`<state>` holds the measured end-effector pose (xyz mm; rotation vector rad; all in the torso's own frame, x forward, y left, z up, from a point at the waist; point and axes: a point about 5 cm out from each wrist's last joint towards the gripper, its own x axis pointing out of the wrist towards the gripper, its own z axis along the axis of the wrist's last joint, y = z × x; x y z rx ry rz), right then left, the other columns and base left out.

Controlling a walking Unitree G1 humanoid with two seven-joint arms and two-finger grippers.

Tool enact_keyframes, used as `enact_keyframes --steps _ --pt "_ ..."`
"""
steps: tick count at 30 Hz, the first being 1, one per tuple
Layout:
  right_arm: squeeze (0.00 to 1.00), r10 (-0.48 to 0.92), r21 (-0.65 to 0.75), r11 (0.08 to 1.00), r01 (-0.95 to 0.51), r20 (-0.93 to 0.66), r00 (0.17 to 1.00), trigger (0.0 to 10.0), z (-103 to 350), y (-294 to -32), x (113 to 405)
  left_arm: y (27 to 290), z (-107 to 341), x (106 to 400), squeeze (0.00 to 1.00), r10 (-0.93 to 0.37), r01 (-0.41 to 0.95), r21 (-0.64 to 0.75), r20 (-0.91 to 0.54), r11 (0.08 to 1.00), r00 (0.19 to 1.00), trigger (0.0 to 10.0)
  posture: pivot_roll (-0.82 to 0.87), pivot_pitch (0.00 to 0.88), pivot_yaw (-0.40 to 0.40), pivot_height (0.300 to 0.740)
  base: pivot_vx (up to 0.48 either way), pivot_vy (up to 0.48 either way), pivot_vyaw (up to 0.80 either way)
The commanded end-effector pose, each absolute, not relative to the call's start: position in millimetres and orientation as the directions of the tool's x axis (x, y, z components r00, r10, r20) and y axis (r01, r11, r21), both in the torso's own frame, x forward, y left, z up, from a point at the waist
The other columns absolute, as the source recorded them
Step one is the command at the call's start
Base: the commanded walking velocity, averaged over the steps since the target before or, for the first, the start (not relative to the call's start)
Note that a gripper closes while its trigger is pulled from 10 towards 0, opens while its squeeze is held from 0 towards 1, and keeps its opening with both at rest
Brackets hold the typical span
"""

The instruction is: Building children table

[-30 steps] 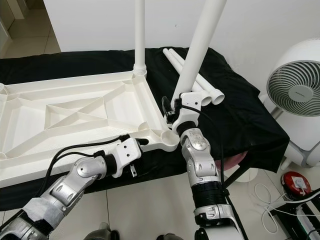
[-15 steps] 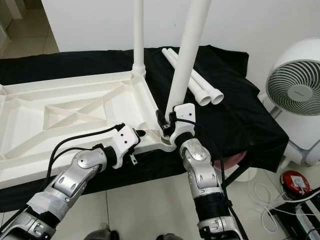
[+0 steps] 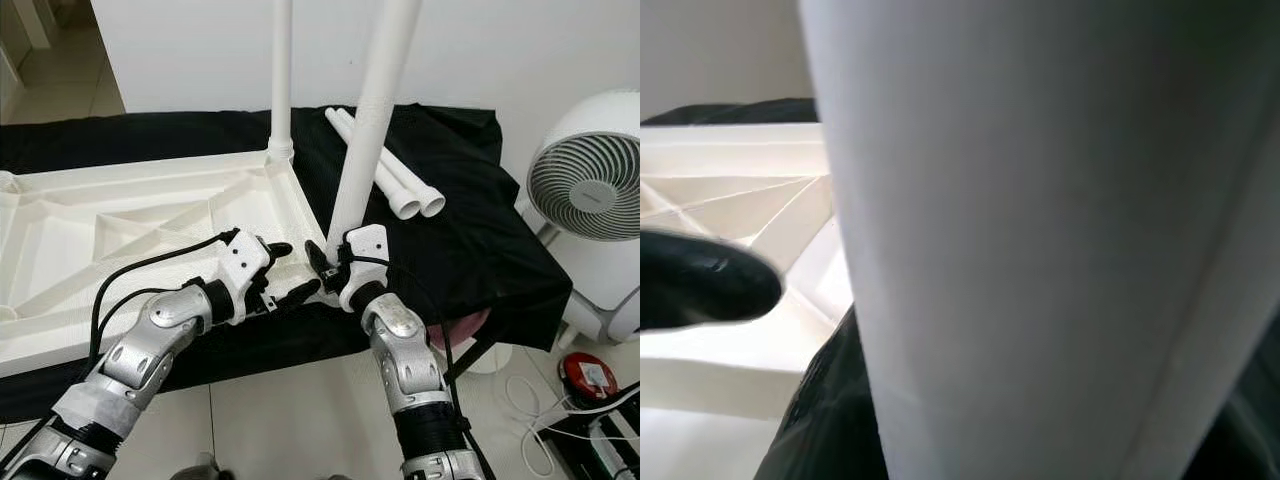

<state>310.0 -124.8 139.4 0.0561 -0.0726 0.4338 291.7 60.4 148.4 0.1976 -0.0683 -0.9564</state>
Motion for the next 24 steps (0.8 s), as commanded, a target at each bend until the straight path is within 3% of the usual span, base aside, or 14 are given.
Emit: enact_keyframes --steps 1,10,24 --pt "0.0 0.401 0.073 0.913 -0.402 0.029 0.916 10.0 128.4 -129.6 310.2 61.3 144.3 290.8 0.0 -0.81 0.802 0.18 -0.044 0.569 0.585 10.0 -0.01 0.008 -0.03 0.74 0.0 0.0 0.0" --pt "0.0 0.429 0.037 0.902 -0.431 0.053 0.902 10.0 131.7 -128.0 316.2 55.3 138.6 280.3 0.0 -0.836 0.832 0.16 -0.062 0.532 0.546 10.0 -0.01 0.002 -0.04 0.74 0.0 0.0 0.0" --pt "0.0 0.603 -0.132 0.795 -0.592 0.08 0.794 10.0 129.7 -122.5 306.6 52.8 134.1 270.6 0.0 -0.837 0.837 0.136 -0.075 0.53 0.542 10.0 -0.01 0.002 -0.033 0.74 0.0 0.0 0.0"
